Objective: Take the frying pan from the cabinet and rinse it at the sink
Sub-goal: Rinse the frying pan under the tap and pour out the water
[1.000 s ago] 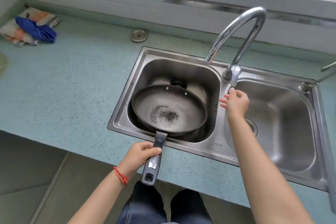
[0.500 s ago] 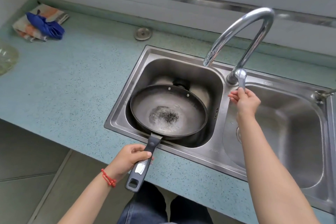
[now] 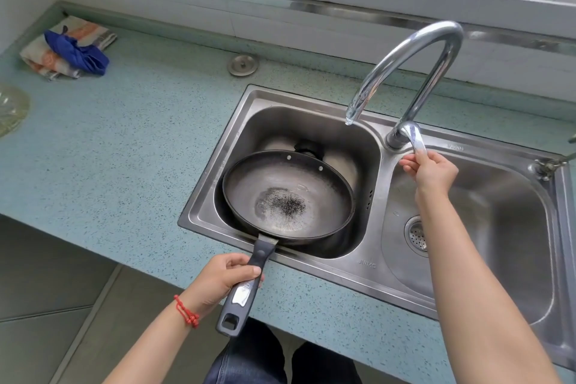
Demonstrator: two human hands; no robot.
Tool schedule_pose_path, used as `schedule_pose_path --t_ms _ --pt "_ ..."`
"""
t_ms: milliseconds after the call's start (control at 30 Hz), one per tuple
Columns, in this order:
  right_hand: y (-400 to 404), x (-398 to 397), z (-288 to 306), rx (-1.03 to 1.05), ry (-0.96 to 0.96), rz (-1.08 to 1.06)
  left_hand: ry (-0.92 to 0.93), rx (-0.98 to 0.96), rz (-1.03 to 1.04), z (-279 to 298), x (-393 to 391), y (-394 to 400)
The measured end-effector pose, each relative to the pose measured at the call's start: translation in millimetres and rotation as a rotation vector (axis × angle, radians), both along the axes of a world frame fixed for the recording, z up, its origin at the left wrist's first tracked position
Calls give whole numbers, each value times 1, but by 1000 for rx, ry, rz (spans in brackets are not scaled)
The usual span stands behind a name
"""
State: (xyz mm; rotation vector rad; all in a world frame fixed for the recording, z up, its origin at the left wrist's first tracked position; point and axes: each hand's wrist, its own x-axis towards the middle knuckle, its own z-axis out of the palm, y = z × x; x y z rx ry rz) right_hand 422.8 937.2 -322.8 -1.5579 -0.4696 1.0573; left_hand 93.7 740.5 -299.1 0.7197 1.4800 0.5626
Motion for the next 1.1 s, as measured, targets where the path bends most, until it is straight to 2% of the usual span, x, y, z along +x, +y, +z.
schedule_pose_path --t_ms 233,433,600,700,833,1033,1100 --pt "-5 -1 7 8 16 40 19 -6 -37 2 1 1" --pt "-50 -32 24 -96 -143 99 9 35 -94 3 -2 2" --pt "-142 -107 41 -76 -229 325 0 92 -198 2 -5 3" --pt "-192 -151 50 -133 -308 461 -73 74 -200 1 -7 4" --pt "-229 -194 61 -300 -531 633 -128 73 -234 -6 -12 9" --pt "-227 -224 71 -504 -319 688 -199 66 -262 -13 -10 12" --pt "-224 -230 69 -500 -150 633 -256 54 -228 -14 -10 11"
